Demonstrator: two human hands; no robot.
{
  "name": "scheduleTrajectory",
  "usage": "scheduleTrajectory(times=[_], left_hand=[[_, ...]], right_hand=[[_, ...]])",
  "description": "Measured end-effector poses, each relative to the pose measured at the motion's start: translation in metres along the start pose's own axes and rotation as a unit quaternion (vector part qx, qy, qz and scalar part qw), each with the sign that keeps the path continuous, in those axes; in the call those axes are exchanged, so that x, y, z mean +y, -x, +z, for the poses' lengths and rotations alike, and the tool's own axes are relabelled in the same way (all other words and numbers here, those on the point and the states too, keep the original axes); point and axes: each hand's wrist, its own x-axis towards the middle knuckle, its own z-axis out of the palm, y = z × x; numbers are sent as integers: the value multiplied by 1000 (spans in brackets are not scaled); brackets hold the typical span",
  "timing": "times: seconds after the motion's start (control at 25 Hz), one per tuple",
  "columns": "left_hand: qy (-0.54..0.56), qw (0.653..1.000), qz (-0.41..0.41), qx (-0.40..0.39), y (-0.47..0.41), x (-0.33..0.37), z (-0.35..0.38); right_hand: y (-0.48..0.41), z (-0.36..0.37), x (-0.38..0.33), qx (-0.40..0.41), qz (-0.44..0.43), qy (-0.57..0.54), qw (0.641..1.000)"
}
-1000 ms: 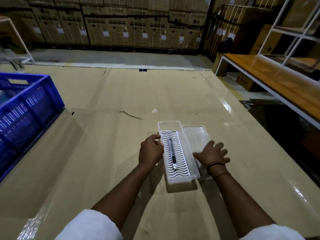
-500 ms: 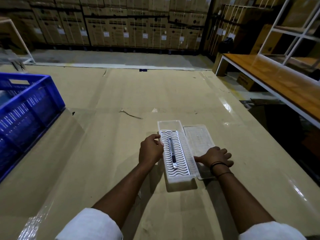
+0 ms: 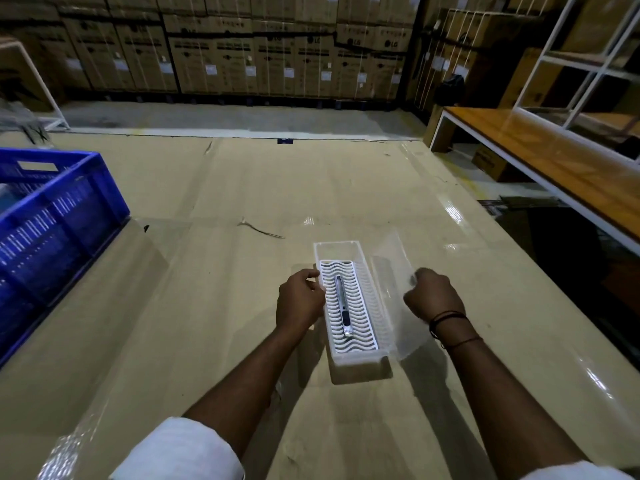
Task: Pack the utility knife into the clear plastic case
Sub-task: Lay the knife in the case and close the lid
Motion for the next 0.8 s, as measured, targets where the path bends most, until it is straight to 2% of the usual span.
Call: scheduleTrajectory(times=[0.16,0.32,0.4,0.56,0.68,0.8], left_hand=[[8,1000,1,-7,2,2,-2],[19,1000,9,-10,4,2,-3],[20,1000,14,-11,5,3,-3],[17,1000,9,-18,5,5,-4],[26,999,2,-22,5,4,-5],[38,999,-6,-18,4,2,-6]], right_hand=[[17,-14,-31,55,-61,-41,996],[25,-6,-54,37,-105,-51,992],[25,2,-62,5,-108,-69,992],[31,17,-73,-120,-84,-100,984],[42,32,-74,-161,-81,-51,982],[52,39,-74,-160,-84,81,980]])
